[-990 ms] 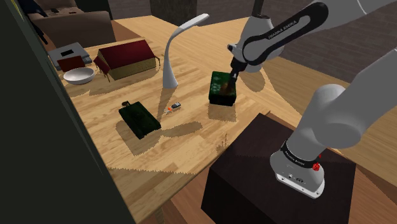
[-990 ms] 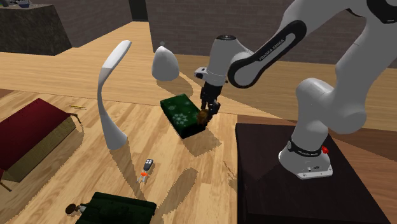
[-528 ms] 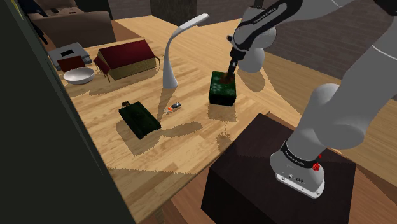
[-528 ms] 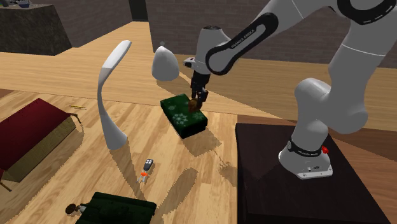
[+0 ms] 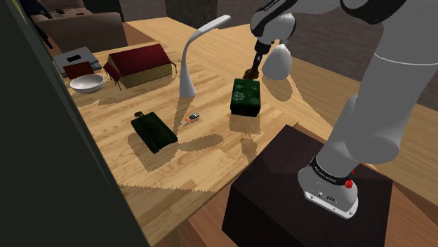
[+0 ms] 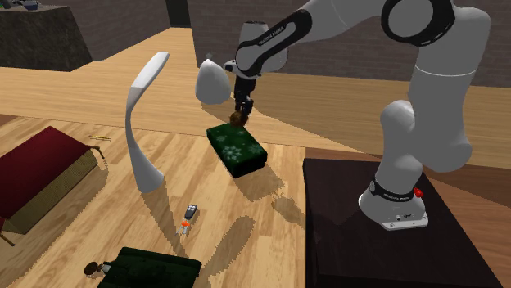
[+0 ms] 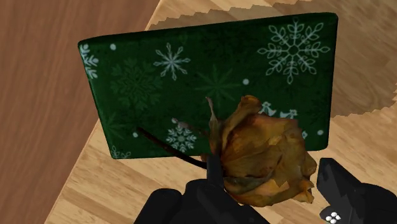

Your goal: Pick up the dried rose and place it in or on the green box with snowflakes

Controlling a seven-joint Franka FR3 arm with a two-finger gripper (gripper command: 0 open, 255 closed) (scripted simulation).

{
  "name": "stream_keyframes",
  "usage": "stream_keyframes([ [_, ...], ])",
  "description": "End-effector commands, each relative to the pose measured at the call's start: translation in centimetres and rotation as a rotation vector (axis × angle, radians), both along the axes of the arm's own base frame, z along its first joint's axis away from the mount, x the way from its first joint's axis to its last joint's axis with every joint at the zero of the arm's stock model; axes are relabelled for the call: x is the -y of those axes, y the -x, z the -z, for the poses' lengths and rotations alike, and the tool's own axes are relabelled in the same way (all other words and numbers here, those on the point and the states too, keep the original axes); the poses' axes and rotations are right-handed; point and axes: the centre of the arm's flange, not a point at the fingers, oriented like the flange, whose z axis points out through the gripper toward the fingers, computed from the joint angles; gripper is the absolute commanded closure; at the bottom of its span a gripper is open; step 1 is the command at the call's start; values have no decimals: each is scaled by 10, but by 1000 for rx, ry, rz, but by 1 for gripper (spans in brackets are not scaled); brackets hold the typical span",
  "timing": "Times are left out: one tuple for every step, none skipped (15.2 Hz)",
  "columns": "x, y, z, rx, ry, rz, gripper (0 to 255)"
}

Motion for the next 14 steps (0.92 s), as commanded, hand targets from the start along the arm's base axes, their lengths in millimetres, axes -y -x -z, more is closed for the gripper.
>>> stream_keyframes([
  [11, -8, 2, 2, -2, -3, 255],
  [11, -8, 7, 2, -2, -3, 255],
  [11, -8, 12, 2, -2, -3, 255],
  [11, -8, 18, 2, -2, -3, 255],
  [11, -8, 23, 2, -2, -3, 255],
  [11, -8, 28, 2, -2, -3, 255],
  [11, -8, 34, 2, -2, -3, 255],
  [11, -8, 39, 2, -2, -3, 255],
  [11, -8, 44, 2, -2, -3, 255],
  [11, -8, 49, 2, -2, -3, 255],
  [11, -8, 55, 2, -2, -3, 255],
  [11, -8, 60, 2, -2, -3, 255],
  [11, -8, 65, 2, -2, -3, 255],
  [11, -8, 71, 2, -2, -3, 255],
])
